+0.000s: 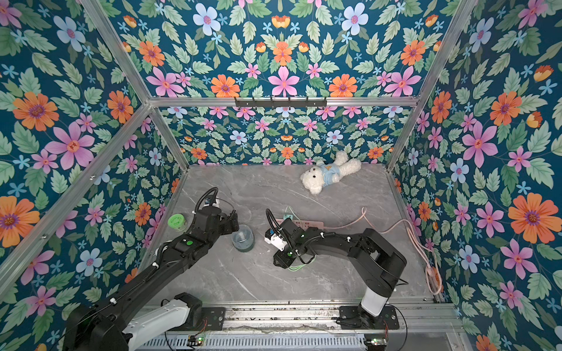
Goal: Charge the cordless meat grinders
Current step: Pick up the charging cable from the center of the board.
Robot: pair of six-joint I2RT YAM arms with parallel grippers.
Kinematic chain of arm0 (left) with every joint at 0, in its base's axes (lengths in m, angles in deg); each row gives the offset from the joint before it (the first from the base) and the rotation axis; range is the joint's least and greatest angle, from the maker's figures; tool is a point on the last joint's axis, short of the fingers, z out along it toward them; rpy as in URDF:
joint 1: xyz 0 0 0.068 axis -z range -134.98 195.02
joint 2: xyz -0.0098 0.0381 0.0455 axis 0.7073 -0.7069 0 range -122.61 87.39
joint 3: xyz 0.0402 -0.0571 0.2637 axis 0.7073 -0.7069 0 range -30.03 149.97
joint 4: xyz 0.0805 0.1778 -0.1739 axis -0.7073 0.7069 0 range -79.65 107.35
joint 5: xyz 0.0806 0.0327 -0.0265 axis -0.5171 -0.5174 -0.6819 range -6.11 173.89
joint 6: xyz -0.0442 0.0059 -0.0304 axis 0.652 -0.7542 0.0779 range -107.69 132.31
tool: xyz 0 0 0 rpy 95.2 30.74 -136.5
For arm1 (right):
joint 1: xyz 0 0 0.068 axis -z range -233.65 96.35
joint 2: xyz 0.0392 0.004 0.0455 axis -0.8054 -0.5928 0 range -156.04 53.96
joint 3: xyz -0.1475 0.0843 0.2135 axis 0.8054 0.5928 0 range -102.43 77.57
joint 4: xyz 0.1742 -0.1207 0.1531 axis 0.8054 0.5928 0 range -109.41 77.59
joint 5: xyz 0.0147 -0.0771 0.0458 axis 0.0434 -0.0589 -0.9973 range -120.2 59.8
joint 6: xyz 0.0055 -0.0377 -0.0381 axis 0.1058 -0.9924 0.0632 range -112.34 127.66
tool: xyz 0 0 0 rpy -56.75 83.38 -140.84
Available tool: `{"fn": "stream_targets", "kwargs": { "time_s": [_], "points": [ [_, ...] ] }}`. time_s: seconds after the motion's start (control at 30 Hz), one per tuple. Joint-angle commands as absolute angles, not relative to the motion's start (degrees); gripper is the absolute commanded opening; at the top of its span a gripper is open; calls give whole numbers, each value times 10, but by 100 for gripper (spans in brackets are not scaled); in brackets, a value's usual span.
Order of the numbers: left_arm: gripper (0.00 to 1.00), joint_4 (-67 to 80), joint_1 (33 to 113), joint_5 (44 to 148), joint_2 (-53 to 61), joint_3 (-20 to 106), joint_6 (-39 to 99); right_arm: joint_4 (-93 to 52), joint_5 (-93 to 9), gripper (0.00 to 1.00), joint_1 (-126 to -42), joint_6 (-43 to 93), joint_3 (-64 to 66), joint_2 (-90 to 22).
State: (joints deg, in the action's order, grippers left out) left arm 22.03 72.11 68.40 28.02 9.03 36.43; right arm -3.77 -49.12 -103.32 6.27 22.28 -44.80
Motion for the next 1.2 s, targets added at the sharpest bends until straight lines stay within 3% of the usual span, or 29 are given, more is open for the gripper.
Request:
{"fn": "stream_targets", "kwargs": {
  "time_s": [0.0, 0.2, 0.83, 1.0, 1.17],
  "points": [
    [95, 199, 716, 693, 275, 86, 365, -1, -458, 49, -1034, 61, 205, -465],
    [96, 191, 704, 703, 274, 80, 365, 25, -448, 45, -1033, 61, 188, -487],
    [96, 209, 685, 710, 296, 73, 371, 90, -379, 16, -1072, 77, 144, -540],
    [96, 212, 682, 730, 300, 72, 370, 68, -400, 4, -1071, 83, 155, -528],
    [97, 221, 683, 754, 303, 74, 378, 32, -439, 1, -1066, 90, 172, -504]
  ]
}}
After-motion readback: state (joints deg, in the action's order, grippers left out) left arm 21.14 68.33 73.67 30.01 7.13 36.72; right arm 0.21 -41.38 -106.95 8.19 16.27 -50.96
